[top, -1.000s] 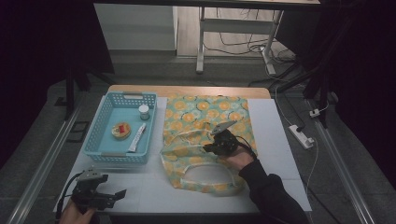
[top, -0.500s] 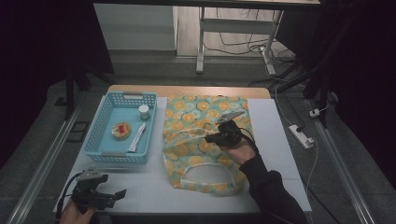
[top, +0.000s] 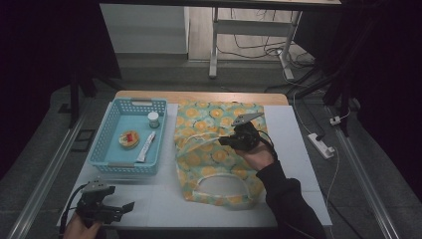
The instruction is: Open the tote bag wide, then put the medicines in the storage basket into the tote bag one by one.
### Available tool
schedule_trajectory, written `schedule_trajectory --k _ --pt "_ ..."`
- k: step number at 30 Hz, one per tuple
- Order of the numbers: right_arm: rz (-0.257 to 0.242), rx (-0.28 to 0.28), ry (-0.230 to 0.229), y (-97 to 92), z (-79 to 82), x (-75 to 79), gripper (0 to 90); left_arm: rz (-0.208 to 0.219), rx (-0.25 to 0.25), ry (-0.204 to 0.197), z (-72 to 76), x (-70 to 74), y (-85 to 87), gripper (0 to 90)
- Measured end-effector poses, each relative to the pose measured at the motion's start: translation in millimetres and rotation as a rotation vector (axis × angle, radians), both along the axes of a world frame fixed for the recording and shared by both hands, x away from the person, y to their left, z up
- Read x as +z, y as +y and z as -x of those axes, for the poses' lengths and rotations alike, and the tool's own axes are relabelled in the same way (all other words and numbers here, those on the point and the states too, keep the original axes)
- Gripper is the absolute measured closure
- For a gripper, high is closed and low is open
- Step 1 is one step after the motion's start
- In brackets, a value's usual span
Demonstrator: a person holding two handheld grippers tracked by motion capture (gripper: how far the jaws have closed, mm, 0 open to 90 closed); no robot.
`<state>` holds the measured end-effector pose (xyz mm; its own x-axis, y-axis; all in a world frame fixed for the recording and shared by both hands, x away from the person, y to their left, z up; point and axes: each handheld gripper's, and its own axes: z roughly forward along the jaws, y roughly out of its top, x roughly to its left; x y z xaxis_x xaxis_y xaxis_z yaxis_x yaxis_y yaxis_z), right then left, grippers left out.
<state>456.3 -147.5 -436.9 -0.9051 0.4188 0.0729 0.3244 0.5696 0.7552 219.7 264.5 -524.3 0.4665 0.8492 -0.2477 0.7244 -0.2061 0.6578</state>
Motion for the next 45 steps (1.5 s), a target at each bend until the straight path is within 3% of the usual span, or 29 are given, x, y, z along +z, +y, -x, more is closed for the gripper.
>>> schedule_trajectory --k 12,29,45 --pt "-0.027 -0.009 0.001 2.1 -7.8 19.3 90.0 0.001 0.0 -0.001 0.2 0.1 0.0 1.7" --pt "-0.054 -0.024 -0.013 9.4 -14.5 32.9 90.0 0.009 0.007 0.001 0.2 0.0 1.2 1.6" --pt "-0.058 -0.033 -0.028 6.9 -12.5 28.2 90.0 -0.005 0.019 -0.019 2.2 1.1 0.2 0.0"
